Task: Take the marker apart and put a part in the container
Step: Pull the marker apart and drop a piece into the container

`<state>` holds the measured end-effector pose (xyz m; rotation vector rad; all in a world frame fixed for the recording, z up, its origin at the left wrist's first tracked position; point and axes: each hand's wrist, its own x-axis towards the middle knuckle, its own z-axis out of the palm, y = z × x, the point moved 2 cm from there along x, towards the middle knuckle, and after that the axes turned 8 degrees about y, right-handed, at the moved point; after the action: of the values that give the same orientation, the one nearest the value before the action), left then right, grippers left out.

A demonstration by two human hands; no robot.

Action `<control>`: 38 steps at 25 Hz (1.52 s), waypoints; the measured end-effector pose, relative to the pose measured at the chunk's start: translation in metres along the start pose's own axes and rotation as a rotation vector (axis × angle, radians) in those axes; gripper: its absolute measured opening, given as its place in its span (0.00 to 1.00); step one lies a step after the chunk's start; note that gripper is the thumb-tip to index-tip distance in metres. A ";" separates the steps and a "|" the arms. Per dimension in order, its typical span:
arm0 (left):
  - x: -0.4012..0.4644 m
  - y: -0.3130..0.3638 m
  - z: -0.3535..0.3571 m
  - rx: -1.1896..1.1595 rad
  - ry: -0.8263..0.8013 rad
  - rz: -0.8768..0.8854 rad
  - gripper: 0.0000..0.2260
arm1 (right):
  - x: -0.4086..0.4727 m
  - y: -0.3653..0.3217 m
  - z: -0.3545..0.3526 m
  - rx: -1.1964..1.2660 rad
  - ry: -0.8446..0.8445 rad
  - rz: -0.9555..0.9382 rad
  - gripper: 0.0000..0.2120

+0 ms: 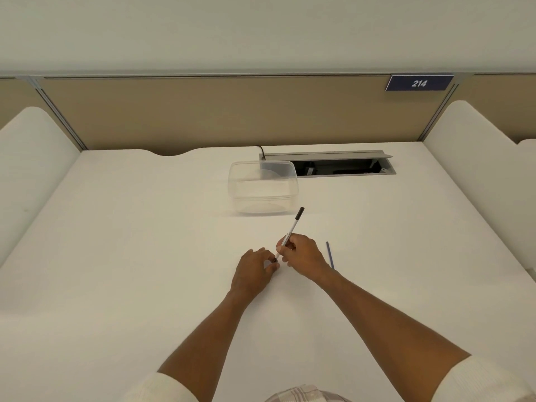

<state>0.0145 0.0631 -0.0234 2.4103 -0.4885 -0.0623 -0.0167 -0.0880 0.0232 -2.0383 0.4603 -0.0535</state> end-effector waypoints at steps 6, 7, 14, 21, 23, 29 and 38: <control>-0.004 0.003 -0.009 -0.013 0.003 -0.086 0.07 | 0.001 -0.020 -0.019 0.094 0.083 -0.023 0.04; -0.004 0.004 -0.010 -0.028 0.005 -0.109 0.07 | 0.002 -0.023 -0.024 0.102 0.097 -0.026 0.04; -0.003 0.003 -0.015 -0.019 -0.012 -0.193 0.07 | 0.009 -0.021 -0.044 0.015 0.167 -0.032 0.03; 0.000 0.007 -0.017 0.019 -0.039 -0.235 0.07 | -0.001 0.006 -0.024 -0.267 0.149 0.065 0.04; -0.001 0.007 -0.016 0.014 -0.038 -0.241 0.08 | -0.006 0.013 -0.016 -0.321 0.140 0.088 0.03; 0.001 0.006 -0.018 0.020 -0.050 -0.242 0.06 | -0.014 0.030 0.002 -0.436 0.119 0.117 0.05; 0.002 0.005 -0.019 0.016 -0.047 -0.248 0.08 | -0.015 0.038 0.015 -0.594 0.111 0.061 0.06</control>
<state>0.0183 0.0704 -0.0057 2.4783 -0.2093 -0.2244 -0.0386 -0.0864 -0.0145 -2.6096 0.6655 0.0102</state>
